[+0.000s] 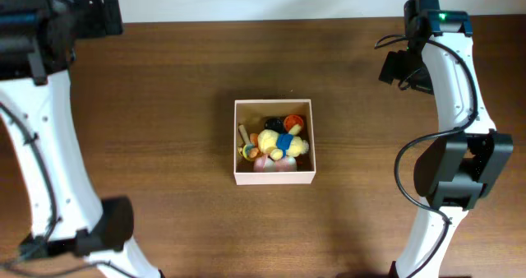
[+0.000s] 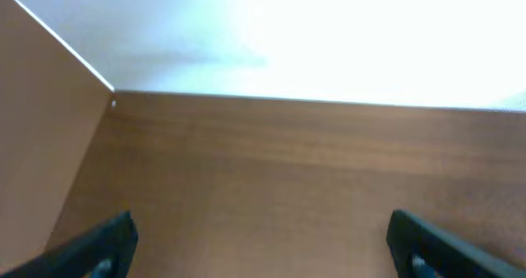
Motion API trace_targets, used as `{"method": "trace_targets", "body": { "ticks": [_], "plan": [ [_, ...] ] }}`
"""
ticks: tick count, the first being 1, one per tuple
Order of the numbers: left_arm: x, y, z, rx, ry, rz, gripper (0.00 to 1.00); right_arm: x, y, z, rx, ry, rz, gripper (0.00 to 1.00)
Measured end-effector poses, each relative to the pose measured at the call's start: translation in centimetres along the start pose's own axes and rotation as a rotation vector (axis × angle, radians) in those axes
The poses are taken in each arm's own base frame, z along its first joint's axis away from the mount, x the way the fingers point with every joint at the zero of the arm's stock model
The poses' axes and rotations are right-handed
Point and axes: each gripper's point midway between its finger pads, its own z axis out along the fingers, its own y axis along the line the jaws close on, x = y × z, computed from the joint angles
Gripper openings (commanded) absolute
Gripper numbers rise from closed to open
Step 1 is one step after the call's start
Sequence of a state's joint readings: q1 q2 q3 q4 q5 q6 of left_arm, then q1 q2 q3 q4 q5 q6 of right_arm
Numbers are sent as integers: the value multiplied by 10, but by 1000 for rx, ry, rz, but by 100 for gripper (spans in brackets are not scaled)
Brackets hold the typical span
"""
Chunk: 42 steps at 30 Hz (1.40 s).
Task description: Pack container
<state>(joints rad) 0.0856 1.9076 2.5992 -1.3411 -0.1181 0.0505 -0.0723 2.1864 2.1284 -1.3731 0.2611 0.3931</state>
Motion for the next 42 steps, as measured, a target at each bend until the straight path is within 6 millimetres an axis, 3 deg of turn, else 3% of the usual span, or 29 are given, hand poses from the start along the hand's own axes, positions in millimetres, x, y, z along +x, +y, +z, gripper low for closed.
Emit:
{"method": "trace_targets", "body": {
  "ticks": [4, 7, 13, 22, 32, 37, 42],
  "plan": [
    [1, -1, -2, 5, -62, -11, 99, 0, 0, 0, 0, 0, 0, 99],
    [14, -3, 3, 6, -100, -17, 99, 0, 0, 0, 0, 0, 0, 99],
    [72, -6, 6, 5, -131, -22, 99, 0, 0, 0, 0, 0, 0, 99],
    [164, -10, -17, 12, -204, -29, 99, 0, 0, 0, 0, 0, 0, 99],
    [265, -25, -24, 69, -271, -26, 99, 0, 0, 0, 0, 0, -1, 99],
    [298, -37, -24, 105, -310, -12, 99, 0, 0, 0, 0, 0, 0, 99],
    [316, -48, -20, 139, -335, 4, 99, 0, 0, 0, 0, 0, 0, 99]
  ]
}}
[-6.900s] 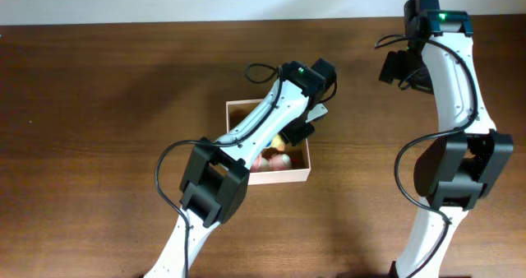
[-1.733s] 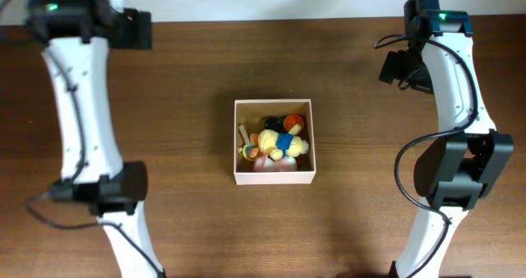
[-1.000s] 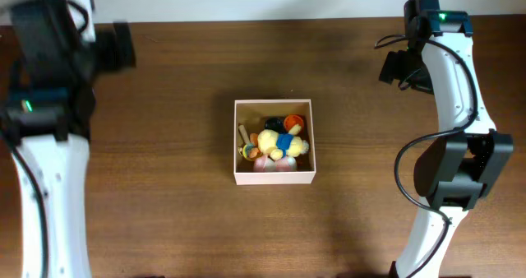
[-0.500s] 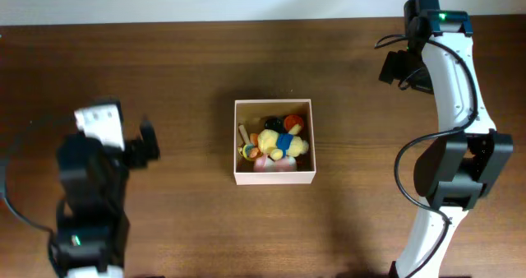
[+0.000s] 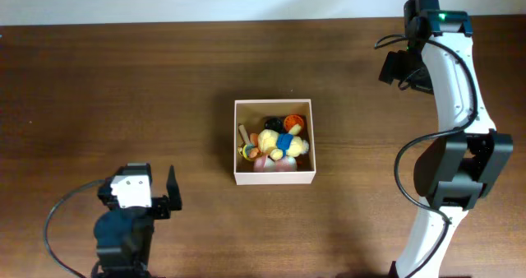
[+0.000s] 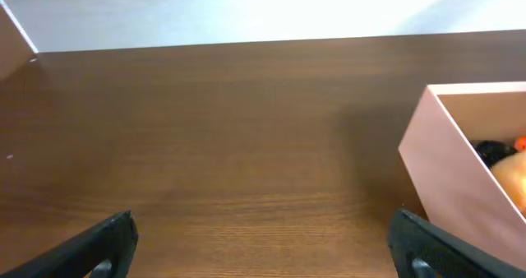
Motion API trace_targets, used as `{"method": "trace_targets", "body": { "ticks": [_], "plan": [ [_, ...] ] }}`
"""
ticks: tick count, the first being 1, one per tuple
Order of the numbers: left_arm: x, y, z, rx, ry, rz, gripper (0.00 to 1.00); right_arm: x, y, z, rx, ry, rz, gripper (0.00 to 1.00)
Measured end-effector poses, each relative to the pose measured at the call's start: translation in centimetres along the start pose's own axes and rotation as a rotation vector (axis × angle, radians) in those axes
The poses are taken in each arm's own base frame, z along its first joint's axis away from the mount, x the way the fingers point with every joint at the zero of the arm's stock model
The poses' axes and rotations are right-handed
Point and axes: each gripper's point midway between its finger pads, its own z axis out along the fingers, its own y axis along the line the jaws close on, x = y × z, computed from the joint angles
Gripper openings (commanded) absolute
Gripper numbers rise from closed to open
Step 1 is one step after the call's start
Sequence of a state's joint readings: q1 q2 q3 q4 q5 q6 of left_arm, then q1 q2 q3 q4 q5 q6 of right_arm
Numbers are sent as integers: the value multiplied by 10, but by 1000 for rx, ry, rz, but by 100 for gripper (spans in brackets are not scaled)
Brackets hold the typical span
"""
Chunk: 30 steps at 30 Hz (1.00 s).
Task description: Pack container
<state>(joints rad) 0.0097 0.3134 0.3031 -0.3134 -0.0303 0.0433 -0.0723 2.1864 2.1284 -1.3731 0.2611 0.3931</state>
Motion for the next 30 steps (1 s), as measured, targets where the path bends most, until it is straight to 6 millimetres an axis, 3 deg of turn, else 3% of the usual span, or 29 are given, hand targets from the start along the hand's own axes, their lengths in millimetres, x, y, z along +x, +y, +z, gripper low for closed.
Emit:
{"method": "trace_targets", "body": {
  "ticks": [11, 21, 30],
  "plan": [
    [30, -5, 2, 14, -43, 2, 99, 0, 0, 0, 0, 0, 0, 99],
    [22, 4, -6, -26, -125, -10, 99, 0, 0, 0, 0, 0, 0, 99],
    [37, 4, -4, -24, -68, 15, 99, 0, 0, 0, 0, 0, 0, 99]
  ]
}}
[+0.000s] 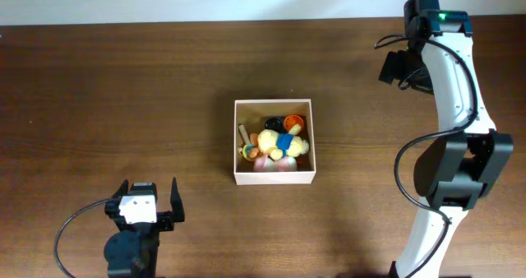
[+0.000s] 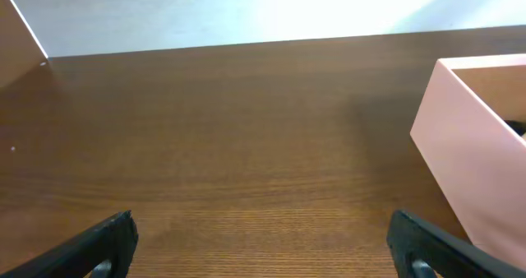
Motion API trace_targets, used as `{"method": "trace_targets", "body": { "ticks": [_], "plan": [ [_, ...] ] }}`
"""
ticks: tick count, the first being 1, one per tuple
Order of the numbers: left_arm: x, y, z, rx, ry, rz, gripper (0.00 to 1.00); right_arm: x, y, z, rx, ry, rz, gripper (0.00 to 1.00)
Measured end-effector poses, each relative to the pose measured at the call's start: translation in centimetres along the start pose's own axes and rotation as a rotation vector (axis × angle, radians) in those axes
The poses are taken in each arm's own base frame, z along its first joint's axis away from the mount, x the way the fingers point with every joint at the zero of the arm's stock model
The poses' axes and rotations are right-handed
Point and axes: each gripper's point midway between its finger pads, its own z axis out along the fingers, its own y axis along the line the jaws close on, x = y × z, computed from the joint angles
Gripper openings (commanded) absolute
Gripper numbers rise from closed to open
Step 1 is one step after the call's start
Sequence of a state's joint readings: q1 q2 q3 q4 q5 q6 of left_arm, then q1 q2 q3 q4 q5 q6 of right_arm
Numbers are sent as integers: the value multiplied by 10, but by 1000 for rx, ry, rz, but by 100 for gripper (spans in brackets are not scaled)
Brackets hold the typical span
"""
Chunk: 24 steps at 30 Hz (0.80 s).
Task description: Pack container
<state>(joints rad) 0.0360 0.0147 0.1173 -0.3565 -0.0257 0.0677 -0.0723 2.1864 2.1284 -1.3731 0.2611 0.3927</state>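
Note:
A pale pink open box (image 1: 274,177) stands mid-table, filled with small toys (image 1: 278,142): yellow plush, blue, orange and black pieces. My left gripper (image 1: 149,192) sits at the front left, well short of the box, open and with nothing in it. In the left wrist view its dark fingertips (image 2: 105,247) flank bare wood, and the box's side wall (image 2: 468,167) shows at the right. My right arm reaches up the right side. Its gripper (image 1: 402,69) hangs near the back right corner, too dark to tell how the jaws stand.
The dark wooden table (image 1: 148,89) ends at a white wall along its back edge (image 2: 246,44). The right arm's white links (image 1: 454,81) and black joint (image 1: 456,171) stand along the right side.
My left gripper has moved a little further back toward the front edge, still open. In its wrist view the box sits further right, its contents almost out of sight. The right arm has not moved.
My left arm first stretched to the far back left corner, its gripper open over bare wood by the wall. Then it was folded down at the front left facing the box, and now it is slightly nearer the front edge. The box and right arm stayed put.

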Motion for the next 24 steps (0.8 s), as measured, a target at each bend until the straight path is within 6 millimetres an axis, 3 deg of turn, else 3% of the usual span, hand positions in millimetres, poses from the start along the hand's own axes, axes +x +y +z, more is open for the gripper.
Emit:
{"method": "trace_targets", "body": {
  "ticks": [24],
  "plan": [
    [1, 8, 0, -37, 3, 18, 99, 0, 0, 0, 0, 0, 0, 99]
  ]
}}
